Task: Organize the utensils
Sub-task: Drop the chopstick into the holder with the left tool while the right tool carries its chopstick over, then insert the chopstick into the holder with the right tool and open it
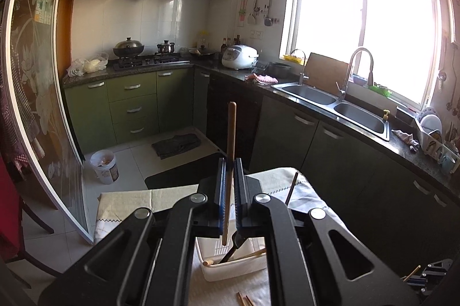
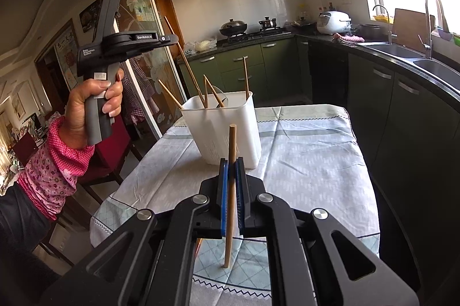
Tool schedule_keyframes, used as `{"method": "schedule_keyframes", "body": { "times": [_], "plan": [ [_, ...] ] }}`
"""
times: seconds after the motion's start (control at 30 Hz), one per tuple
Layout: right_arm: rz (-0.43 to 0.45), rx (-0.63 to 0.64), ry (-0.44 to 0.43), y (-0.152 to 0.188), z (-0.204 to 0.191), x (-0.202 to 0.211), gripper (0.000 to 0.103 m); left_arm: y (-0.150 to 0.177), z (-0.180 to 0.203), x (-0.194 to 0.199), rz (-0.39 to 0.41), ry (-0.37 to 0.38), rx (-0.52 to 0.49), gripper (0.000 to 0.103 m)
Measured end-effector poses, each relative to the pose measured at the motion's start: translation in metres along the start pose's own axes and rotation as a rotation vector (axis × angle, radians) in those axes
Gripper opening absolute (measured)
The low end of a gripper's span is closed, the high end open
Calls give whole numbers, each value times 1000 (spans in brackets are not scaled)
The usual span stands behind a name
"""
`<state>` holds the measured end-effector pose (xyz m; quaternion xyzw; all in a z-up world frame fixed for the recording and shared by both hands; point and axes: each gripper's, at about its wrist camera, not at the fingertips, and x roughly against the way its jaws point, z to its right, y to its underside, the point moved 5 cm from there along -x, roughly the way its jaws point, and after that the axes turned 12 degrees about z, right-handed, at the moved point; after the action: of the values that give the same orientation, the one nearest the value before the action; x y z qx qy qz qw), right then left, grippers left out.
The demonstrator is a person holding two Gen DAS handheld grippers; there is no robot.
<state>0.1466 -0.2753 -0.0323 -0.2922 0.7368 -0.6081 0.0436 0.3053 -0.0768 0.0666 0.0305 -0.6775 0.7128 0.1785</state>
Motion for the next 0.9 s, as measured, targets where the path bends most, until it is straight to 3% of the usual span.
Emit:
{"method": "schedule_keyframes", "body": {
  "times": [0.17,0.33,0.43,0.57,0.7,0.8,0.9],
  "plan": [
    [-1,-7,-7,-2,-2,-2,6,21,-2,2,-48,-6,-33,12],
    [-8,-17,-16,-6,-2,-7,6,30,-6,28,-62,17,1,27],
    [-1,-21,-28,-18,-3,-8,6,47,-6,45,-93,33,14,27],
    [63,-3,-26,-55,-7,-4,6,83,-7,65,-151,59,26,27],
    [200,11,-13,-110,-11,4,6,119,-7,80,-181,41,-26,27],
    [304,11,-2,-151,-12,2,6,149,-6,84,-246,46,-45,27],
    [340,12,16,-183,-13,-19,6,171,-9,83,-318,52,-23,27]
  ]
}}
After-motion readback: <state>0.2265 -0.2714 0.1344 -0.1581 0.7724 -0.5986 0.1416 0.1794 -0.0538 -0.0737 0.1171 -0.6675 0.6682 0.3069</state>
